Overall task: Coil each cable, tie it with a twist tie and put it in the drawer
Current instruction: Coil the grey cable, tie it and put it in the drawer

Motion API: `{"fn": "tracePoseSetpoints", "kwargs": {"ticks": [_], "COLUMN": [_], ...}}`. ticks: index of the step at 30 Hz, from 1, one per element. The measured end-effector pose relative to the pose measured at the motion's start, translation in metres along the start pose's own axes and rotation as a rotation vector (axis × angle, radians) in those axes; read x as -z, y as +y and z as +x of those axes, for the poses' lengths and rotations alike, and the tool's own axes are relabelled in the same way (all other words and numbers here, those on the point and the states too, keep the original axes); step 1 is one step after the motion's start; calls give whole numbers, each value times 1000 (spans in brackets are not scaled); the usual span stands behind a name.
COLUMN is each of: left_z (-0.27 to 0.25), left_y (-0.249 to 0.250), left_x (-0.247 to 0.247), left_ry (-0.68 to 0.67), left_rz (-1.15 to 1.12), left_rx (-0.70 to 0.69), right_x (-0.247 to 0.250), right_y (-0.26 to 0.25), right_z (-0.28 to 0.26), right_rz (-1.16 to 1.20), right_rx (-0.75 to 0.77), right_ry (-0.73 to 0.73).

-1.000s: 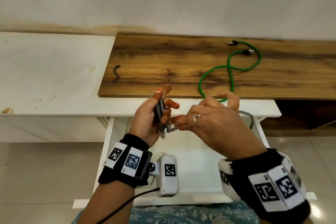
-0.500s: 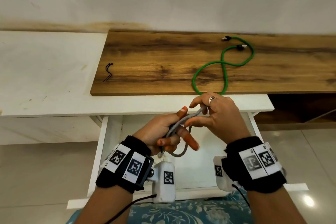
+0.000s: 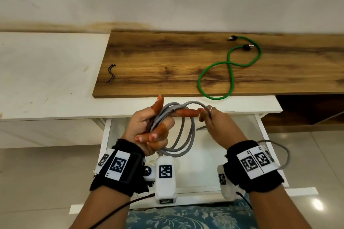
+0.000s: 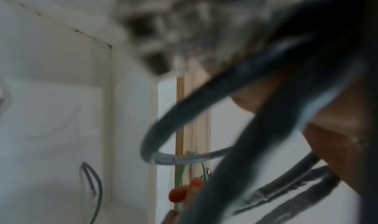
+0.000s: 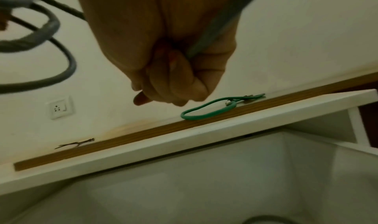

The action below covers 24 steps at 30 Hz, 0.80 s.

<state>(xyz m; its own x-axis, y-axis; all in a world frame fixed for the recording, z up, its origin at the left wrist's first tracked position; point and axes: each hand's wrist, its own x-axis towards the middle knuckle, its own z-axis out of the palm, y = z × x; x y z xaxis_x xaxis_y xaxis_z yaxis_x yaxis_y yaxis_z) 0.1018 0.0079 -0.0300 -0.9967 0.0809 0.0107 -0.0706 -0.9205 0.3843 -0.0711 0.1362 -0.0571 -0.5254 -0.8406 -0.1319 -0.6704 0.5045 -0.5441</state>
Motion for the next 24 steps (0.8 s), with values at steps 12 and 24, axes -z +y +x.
{"fn": "tracePoseSetpoints", "kwargs": {"ticks": [12,24], "left_z": [-7,-10], "left_y": [12,20], "left_x": [11,15], "left_ry": [337,601], "left_rz": [-156,15], "left_rx": [-748,-803], "right_x": [-31,43], "right_y": [-50,-109], "right_z": [-35,-59], "right_rz": [-477,-341], "right_rx": [205,591], "right_ry": [-304,-220]}}
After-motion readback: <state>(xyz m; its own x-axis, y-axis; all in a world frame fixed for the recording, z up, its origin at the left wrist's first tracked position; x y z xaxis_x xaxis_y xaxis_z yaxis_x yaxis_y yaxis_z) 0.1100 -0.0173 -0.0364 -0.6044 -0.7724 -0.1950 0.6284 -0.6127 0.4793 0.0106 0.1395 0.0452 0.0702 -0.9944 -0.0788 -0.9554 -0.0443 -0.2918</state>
